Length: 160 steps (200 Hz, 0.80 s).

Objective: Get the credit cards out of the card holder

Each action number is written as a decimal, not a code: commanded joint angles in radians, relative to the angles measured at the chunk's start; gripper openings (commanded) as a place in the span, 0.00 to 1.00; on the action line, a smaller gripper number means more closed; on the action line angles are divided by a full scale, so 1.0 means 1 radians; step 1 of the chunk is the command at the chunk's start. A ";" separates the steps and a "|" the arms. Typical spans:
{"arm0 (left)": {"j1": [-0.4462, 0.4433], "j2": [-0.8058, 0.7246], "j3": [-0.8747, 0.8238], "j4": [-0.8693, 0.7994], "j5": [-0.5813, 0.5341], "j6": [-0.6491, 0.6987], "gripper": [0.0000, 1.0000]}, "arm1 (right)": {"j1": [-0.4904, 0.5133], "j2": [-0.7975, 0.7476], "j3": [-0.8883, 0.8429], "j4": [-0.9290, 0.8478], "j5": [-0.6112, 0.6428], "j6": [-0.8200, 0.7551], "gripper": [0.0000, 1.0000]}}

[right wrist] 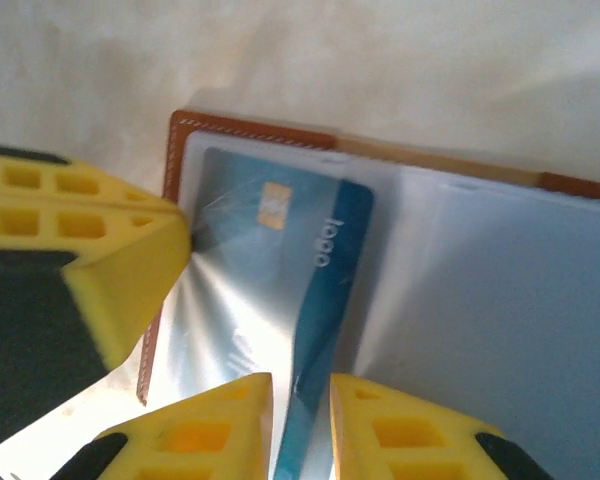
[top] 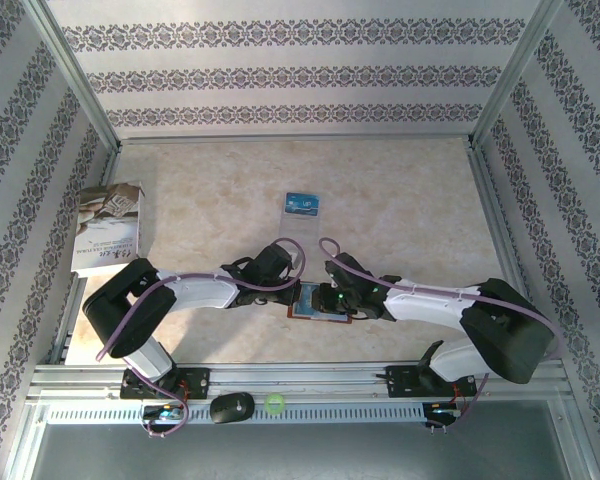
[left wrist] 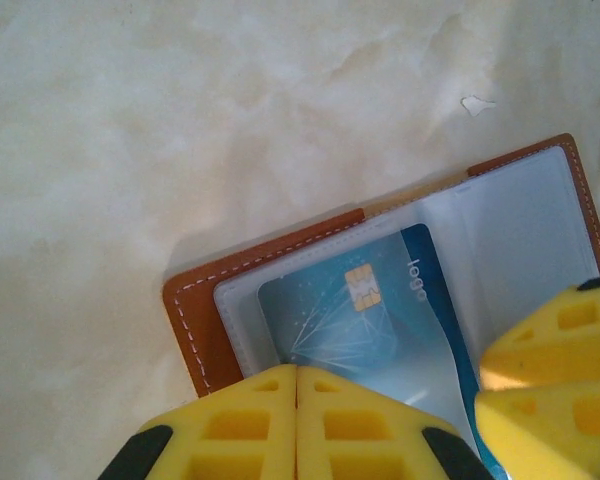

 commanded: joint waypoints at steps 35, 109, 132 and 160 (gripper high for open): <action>0.013 0.001 -0.031 -0.034 0.000 -0.019 0.06 | -0.043 -0.045 -0.057 0.050 -0.047 0.067 0.27; 0.013 -0.016 -0.045 -0.034 -0.007 -0.023 0.05 | -0.046 -0.007 -0.068 0.140 -0.090 0.131 0.24; 0.013 -0.016 -0.045 -0.033 -0.007 -0.023 0.05 | -0.047 -0.003 -0.081 0.139 -0.075 0.147 0.22; 0.013 -0.017 -0.047 -0.032 -0.005 -0.023 0.05 | -0.050 -0.001 -0.099 0.146 -0.062 0.160 0.20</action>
